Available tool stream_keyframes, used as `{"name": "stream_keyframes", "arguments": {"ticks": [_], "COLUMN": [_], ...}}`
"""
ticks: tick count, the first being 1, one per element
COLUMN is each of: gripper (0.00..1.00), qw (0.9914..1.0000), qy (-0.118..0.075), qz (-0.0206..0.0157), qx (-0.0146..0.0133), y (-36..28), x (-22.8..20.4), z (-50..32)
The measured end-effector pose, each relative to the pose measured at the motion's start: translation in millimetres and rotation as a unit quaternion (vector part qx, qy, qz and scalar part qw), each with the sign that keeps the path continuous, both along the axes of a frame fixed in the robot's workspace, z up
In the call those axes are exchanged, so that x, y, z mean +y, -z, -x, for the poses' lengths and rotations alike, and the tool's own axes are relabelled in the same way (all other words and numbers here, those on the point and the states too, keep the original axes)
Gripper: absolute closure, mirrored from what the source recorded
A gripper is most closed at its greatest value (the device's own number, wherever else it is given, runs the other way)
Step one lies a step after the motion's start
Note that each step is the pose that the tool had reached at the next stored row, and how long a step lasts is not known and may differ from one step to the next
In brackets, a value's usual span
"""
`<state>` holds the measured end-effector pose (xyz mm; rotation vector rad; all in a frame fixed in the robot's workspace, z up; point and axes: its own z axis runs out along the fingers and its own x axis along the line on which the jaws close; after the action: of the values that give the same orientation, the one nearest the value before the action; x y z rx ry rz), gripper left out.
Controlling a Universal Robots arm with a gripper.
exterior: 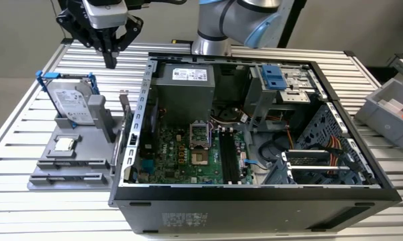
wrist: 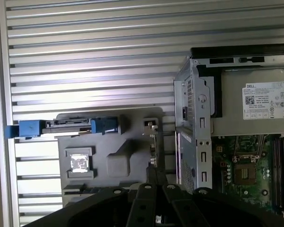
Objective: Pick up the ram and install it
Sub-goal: 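Reach for the ram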
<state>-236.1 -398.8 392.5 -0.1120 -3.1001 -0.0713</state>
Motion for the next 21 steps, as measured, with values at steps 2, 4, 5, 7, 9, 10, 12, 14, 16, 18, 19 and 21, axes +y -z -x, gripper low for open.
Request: {"name": "stream_keyframes", "arguments": {"ticks": [2,4,5,7,9,10,12,14,16,18,19,21], "gripper": [1.00,1.00,1.00,1.00,1.00,1.00,1.00,1.00,1.00,1.00,1.00,1.00], "qw": [1.00000,1.00000,1.00000,1.00000,1.00000,1.00000,1.00000,0.99999,0.99999,0.99997,0.99995,0.99994], "qy": [0.000,0.000,0.000,0.000,0.000,-0.001,-0.003,-0.003,-0.003,-0.003,-0.003,-0.003], "qz": [0.0000,0.0000,0.0000,0.0000,0.0000,0.0000,0.0001,0.0000,0.0000,0.0001,0.0000,0.0001], "qx": [0.0003,0.0004,0.0004,0.0004,0.0000,-0.0002,-0.0003,-0.0004,-0.0010,-0.0068,-0.0095,-0.0106], "y": [0.0,0.0,0.0,0.0,0.0,0.0,-0.1,0.0,0.0,-0.1,0.0,-0.1], "x": [0.0,0.0,0.0,0.0,0.1,0.1,0.2,0.2,0.2,0.3,0.3,0.3], "z": [1.1,2.8,4.2,7.1,10.5,12.1,16.3,17.7,18.8,20.2,21.0,22.1]}}
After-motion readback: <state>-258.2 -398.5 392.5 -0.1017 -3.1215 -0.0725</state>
